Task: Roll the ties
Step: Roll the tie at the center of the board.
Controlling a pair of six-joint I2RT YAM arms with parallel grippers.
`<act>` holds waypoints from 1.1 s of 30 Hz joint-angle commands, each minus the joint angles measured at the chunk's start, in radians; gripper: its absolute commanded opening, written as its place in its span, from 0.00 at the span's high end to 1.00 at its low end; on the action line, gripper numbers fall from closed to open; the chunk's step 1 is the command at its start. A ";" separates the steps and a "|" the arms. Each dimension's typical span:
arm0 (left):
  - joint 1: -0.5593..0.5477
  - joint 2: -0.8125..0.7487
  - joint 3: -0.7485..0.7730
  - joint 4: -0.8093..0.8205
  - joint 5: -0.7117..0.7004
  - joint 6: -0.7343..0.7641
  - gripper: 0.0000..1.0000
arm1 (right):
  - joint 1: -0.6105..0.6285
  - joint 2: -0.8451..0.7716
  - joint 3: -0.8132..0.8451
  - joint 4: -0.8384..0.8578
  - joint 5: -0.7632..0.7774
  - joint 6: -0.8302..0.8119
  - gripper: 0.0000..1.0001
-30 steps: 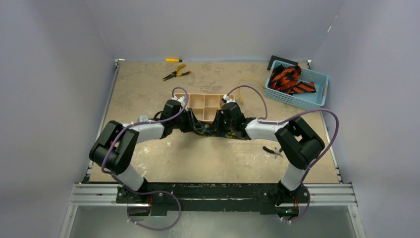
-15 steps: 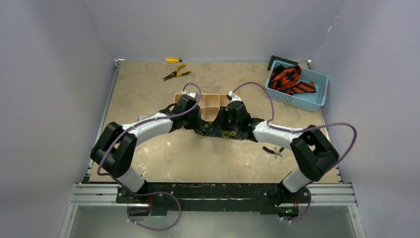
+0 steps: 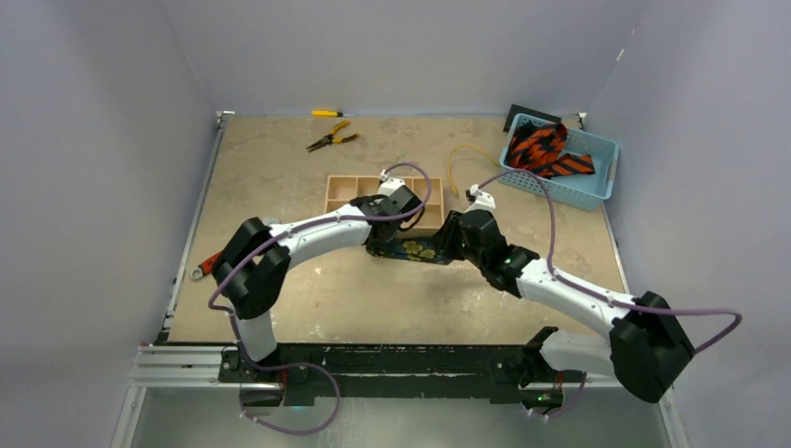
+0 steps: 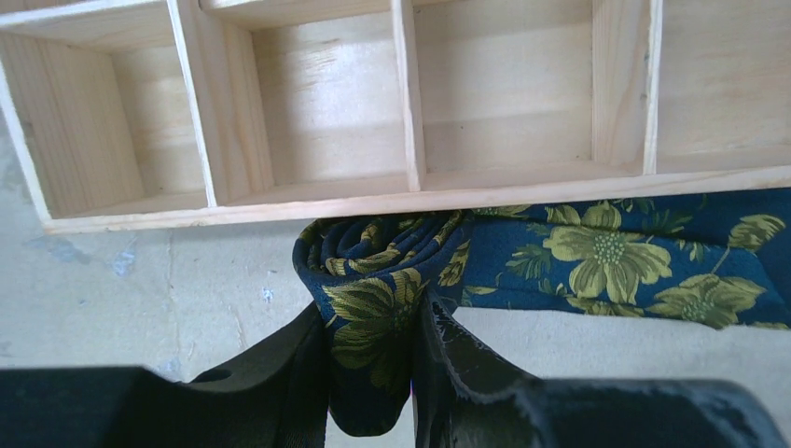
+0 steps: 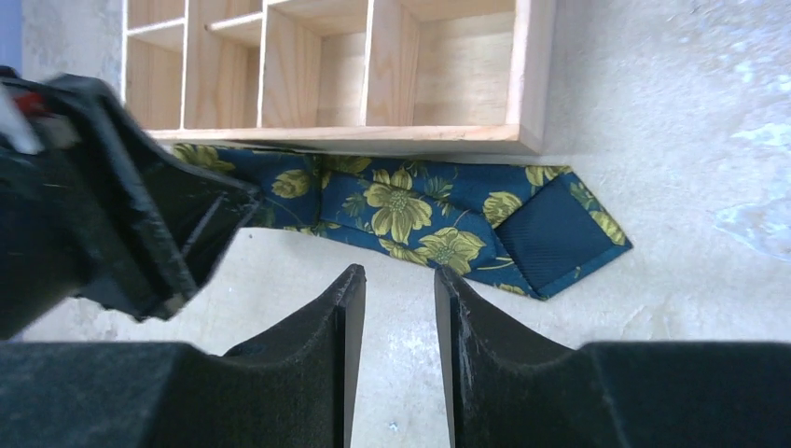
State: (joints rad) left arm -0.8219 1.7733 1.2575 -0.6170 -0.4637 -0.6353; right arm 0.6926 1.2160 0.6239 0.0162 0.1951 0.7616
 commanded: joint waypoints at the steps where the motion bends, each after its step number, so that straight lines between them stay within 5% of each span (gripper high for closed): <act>1: -0.070 0.088 0.109 -0.169 -0.191 -0.043 1.00 | -0.001 -0.109 -0.016 -0.070 0.089 0.014 0.62; 15: -0.203 0.345 0.377 -0.343 -0.260 -0.121 1.00 | -0.001 -0.543 -0.115 -0.227 0.126 0.024 0.60; 23: -0.230 0.392 0.430 -0.299 -0.168 -0.111 0.69 | -0.001 -0.656 -0.117 -0.285 0.116 0.040 0.59; 33: -0.230 0.383 0.466 -0.251 -0.086 -0.092 0.50 | -0.001 -0.663 -0.108 -0.301 0.121 0.047 0.58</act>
State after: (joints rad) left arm -1.0435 2.1357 1.6867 -0.9127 -0.6342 -0.7181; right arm 0.6926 0.5621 0.5072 -0.2886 0.2985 0.7933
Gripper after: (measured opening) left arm 0.480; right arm 0.415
